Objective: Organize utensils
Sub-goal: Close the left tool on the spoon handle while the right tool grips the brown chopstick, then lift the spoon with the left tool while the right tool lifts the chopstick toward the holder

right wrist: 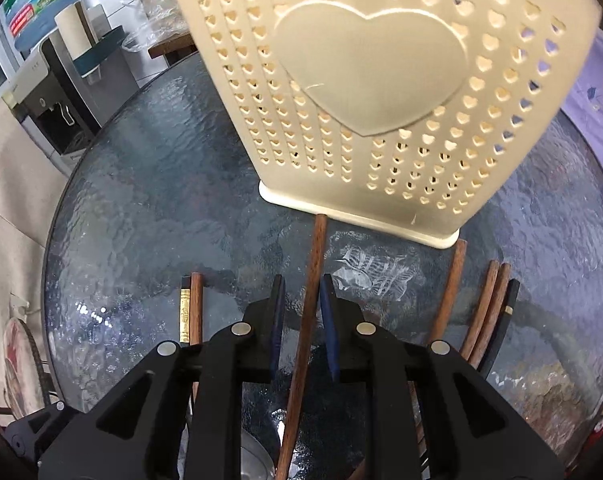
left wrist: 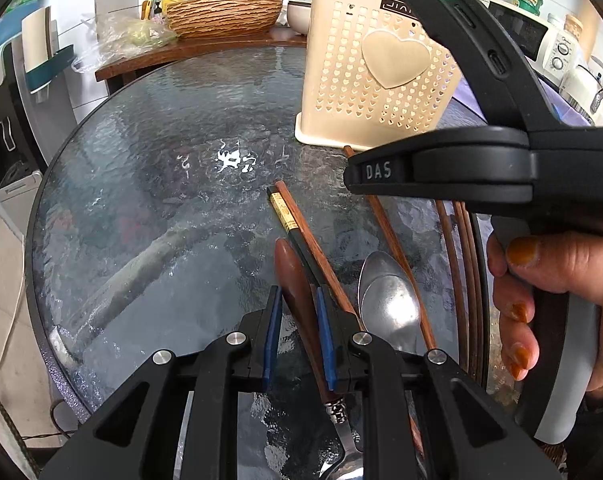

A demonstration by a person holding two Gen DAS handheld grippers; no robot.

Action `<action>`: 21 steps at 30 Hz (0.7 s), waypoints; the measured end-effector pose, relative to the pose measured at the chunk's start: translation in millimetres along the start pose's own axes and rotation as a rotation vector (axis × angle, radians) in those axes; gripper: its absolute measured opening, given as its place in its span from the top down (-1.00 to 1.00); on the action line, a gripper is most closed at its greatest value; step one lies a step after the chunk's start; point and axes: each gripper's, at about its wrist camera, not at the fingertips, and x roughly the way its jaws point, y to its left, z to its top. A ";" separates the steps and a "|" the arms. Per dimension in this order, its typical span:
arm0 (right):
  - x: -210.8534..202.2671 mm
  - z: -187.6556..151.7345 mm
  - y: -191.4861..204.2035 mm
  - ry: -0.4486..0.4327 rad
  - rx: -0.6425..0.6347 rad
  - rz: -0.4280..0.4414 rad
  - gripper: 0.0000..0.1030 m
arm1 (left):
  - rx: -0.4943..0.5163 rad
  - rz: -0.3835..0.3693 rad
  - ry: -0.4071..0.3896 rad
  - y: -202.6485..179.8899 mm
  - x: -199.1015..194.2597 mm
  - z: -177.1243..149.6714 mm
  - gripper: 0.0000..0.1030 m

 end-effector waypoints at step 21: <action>-51.9 -9.9 -7.7 -0.234 -0.047 0.120 0.84 | -0.043 0.001 -0.109 8.9 -28.6 13.9 0.73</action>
